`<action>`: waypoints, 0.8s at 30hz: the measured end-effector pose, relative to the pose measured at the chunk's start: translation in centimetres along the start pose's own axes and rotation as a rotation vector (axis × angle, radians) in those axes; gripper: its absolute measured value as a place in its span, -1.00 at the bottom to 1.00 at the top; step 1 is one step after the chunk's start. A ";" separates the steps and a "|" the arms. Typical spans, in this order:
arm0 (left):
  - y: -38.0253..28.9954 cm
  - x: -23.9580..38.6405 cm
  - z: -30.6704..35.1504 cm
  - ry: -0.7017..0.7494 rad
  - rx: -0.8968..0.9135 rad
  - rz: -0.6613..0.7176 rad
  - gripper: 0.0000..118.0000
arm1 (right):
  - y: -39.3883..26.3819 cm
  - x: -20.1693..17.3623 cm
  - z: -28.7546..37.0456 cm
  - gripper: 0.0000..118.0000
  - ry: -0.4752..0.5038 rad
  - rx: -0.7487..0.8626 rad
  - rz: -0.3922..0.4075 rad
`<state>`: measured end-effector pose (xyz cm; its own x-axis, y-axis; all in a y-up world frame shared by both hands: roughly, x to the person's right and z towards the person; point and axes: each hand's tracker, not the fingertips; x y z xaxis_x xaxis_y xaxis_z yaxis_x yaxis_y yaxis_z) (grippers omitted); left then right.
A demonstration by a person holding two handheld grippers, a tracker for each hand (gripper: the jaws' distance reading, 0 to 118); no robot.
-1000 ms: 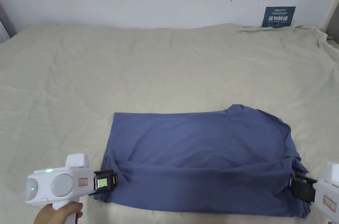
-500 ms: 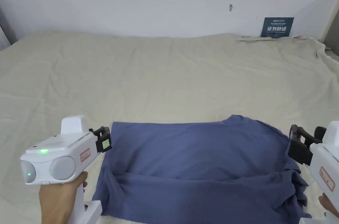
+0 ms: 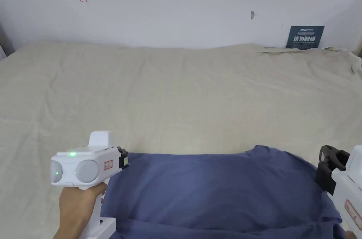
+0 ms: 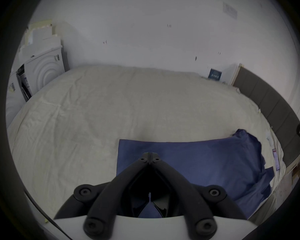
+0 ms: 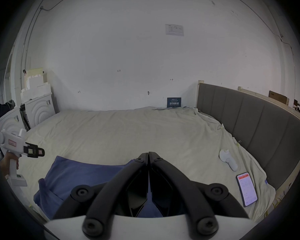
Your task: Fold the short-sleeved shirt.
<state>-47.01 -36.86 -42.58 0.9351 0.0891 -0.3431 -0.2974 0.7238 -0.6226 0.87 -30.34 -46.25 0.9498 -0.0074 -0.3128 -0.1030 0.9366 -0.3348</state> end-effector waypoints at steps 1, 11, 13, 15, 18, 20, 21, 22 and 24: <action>0.7 -0.2 -1.4 0.007 -0.037 -0.014 -1.00 | 0.0 0.1 -0.7 -1.00 0.001 -0.007 0.002; 4.3 -3.2 -12.4 0.102 -0.278 0.027 0.81 | -0.4 0.4 -4.7 -1.00 0.011 -0.083 -0.043; 4.5 -3.8 -14.1 0.093 -0.293 0.003 0.80 | -0.6 0.5 -5.4 -1.00 0.001 -0.095 -0.039; 4.3 -3.7 -15.2 0.107 -0.333 -0.018 0.77 | -0.6 0.3 -5.9 -1.00 -0.003 -0.108 -0.043; 3.5 -3.0 -15.7 0.108 -0.369 -0.021 0.28 | -0.8 0.5 -6.9 -1.00 -0.009 -0.132 -0.052; 2.9 -3.2 -16.7 0.104 -0.361 -0.008 0.17 | -1.0 0.8 -7.6 -1.00 -0.010 -0.147 -0.055; 3.0 -3.3 -16.8 0.106 -0.353 -0.021 -0.17 | -1.1 1.0 -8.1 -1.00 -0.011 -0.158 -0.060; 3.0 -3.2 -16.5 0.088 -0.342 -0.042 -0.27 | -1.2 1.4 -8.6 -1.00 -0.012 -0.169 -0.065; 3.1 -2.8 -15.7 0.044 -0.313 -0.052 -0.62 | -1.4 2.1 -10.2 -1.00 -0.028 -0.211 -0.064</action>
<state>-53.58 -45.65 -54.56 0.9435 0.0225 -0.3307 -0.3004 0.4803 -0.8241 0.00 -35.24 -55.49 0.9640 -0.0520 -0.2607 -0.0986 0.8407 -0.5324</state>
